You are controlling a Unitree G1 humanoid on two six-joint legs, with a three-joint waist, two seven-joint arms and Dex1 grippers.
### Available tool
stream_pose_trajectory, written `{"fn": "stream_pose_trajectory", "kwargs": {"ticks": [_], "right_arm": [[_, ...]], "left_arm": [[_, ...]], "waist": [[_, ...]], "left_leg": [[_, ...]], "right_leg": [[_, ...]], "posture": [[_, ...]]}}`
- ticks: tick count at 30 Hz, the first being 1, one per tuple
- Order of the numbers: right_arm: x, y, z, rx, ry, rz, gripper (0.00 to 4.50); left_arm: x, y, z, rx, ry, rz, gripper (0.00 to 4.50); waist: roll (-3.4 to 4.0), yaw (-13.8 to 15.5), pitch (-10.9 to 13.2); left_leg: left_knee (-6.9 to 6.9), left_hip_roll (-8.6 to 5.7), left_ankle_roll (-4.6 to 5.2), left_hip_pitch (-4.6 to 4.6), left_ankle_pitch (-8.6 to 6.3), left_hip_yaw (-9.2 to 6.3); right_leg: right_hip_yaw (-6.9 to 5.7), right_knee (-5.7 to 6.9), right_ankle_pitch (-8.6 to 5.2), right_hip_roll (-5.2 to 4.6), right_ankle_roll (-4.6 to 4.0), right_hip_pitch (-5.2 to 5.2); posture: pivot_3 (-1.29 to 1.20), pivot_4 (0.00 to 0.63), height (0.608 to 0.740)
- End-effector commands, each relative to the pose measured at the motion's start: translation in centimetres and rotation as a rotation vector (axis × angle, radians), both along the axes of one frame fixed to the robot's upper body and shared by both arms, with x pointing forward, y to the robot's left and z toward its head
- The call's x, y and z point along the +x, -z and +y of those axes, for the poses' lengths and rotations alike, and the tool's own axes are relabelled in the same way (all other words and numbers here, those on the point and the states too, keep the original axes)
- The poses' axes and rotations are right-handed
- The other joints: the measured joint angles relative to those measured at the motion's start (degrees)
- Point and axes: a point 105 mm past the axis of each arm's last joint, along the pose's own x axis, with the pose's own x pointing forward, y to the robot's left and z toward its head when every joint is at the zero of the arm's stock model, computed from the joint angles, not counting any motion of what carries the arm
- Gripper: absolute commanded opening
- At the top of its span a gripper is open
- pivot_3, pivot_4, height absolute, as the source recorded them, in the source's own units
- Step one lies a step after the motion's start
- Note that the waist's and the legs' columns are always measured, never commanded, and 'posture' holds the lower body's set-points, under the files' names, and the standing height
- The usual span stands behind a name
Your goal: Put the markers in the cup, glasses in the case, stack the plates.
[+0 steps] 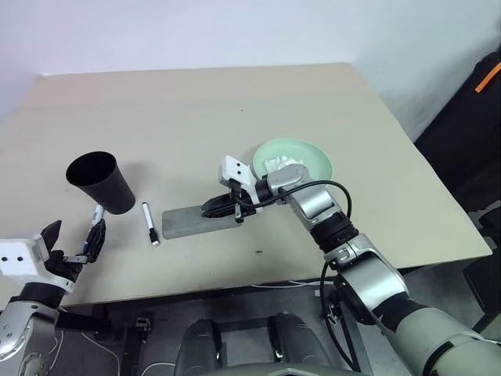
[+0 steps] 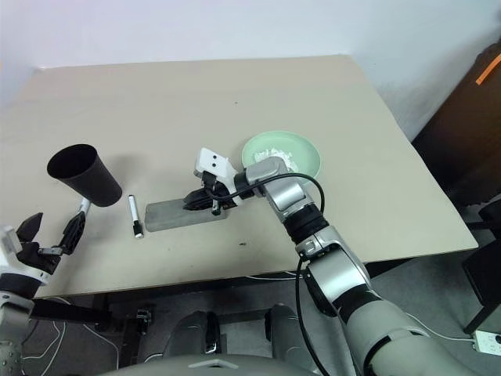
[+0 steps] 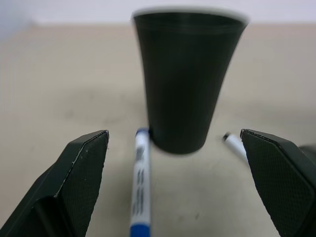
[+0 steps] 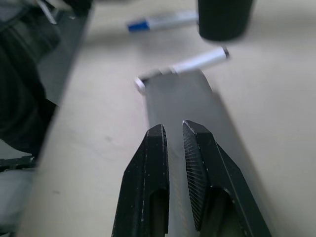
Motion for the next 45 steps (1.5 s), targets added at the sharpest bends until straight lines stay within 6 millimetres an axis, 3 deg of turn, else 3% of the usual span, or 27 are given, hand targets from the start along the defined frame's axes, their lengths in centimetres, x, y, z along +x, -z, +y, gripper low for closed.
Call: {"fn": "stream_pose_trajectory", "kwargs": {"ticks": [1, 17, 27, 35, 39, 45], "right_arm": [[-0.8, -1.4, 0.3, 0.043, -0.034, -0.009, 0.62], [0.3, -1.8, -0.9, 0.034, 0.074, 0.044, 0.62], [0.9, -1.7, -1.4, 0.041, 0.126, 0.052, 0.62], [1.3, -1.4, -1.5, 0.040, 0.151, 0.055, 0.62], [1.4, -1.3, -1.5, 0.037, 0.154, 0.053, 0.57], [1.5, -1.1, -1.6, 0.031, 0.160, 0.054, 0.57]], "left_arm": [[0.4, -1.0, 0.3, 0.015, -0.019, 0.060, 4.50], [2.9, -0.8, 2.4, 0.000, -0.147, 0.400, 4.50], [2.1, 1.1, 2.9, 0.024, -0.243, 0.735, 4.50], [2.1, 1.2, 2.2, 0.017, -0.183, 0.783, 4.50], [1.7, 1.2, 2.7, 0.018, -0.209, 0.796, 3.56], [1.6, 1.1, 3.0, 0.018, -0.235, 0.790, 1.49]], "waist": [[0.00, 0.0, 0.0], [-0.05, 0.0, 0.0], [-0.14, 0.0, 0.0], [-0.12, -0.1, 0.0], [-0.13, -0.2, 0.0], [-0.12, -0.2, 0.0]], "left_leg": [[0.00, 0.00, 0.00, 0.00, 0.00, -0.01], [-0.10, -0.02, -0.10, 0.02, 0.06, -0.04], [-0.11, -0.03, -0.12, 0.02, 0.07, -0.05], [-0.24, -0.02, -0.16, 0.06, 0.09, -0.07], [-0.26, -0.03, -0.17, 0.06, 0.08, -0.05], [-0.27, -0.01, -0.17, 0.09, 0.09, -0.07]], "right_leg": [[0.00, 0.00, 0.00, 0.00, 0.00, 0.00], [-0.02, -0.01, 0.00, 0.01, 0.00, -0.02], [-0.02, -0.01, 0.08, 0.01, 0.15, -0.03], [-0.01, -0.01, 0.09, 0.03, 0.17, -0.06], [0.00, -0.02, 0.09, 0.00, 0.16, -0.06], [0.00, 0.01, 0.08, 0.01, 0.16, -0.07]], "posture": [[0.00, 0.150, 0.726], [0.00, 0.150, 0.726], [0.00, 0.150, 0.726], [0.00, 0.150, 0.726], [0.00, 0.150, 0.726], [0.00, 0.150, 0.726]]}}
